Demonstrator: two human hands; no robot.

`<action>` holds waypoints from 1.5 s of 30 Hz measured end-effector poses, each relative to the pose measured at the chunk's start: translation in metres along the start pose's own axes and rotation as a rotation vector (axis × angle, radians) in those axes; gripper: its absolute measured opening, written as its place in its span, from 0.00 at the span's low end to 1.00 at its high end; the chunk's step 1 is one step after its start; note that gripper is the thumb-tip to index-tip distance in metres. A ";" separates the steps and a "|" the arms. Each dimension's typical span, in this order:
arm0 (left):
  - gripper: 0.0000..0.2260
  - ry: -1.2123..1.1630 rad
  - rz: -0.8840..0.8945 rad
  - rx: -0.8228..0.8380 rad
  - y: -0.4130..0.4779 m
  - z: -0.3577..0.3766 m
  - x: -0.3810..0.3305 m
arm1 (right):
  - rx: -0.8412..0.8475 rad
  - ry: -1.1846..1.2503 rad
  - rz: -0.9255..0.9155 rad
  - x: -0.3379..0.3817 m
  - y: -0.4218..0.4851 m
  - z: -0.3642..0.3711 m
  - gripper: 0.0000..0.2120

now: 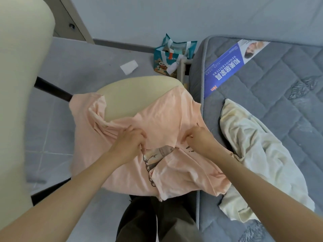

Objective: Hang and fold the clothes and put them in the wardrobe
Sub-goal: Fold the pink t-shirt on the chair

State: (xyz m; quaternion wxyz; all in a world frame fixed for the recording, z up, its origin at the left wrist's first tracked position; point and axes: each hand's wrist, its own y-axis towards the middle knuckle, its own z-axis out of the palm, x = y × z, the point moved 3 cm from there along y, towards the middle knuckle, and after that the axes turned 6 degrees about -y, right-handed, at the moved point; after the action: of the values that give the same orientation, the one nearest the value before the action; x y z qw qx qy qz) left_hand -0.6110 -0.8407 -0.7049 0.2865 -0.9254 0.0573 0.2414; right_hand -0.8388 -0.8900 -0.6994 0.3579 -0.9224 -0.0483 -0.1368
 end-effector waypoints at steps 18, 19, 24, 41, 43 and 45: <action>0.43 0.828 0.299 0.188 0.159 -0.012 -0.120 | -0.193 -0.395 0.369 -0.058 -0.058 0.064 0.37; 0.44 0.860 0.292 0.220 0.168 -0.011 -0.122 | -0.159 -0.391 0.369 -0.059 -0.059 0.064 0.28; 0.58 0.915 0.413 0.239 0.179 -0.005 -0.128 | -0.061 -0.106 0.382 -0.071 -0.058 0.055 0.03; 0.05 0.405 0.080 -0.372 0.049 -0.228 -0.101 | -0.338 -0.330 -0.011 0.018 -0.079 -0.153 0.11; 0.05 0.410 0.057 -0.498 0.022 -0.275 -0.114 | -0.460 -0.370 -0.031 0.044 -0.090 -0.203 0.13; 0.07 0.413 0.017 -0.603 -0.006 -0.318 -0.127 | -0.577 -0.371 -0.062 0.067 -0.103 -0.251 0.12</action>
State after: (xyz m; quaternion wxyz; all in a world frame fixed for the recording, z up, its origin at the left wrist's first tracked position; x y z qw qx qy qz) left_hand -0.5892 -1.0176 -0.4127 -0.0189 -0.9970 0.0480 0.0580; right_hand -0.8485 -0.9837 -0.4358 0.0630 -0.9929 -0.1001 0.0143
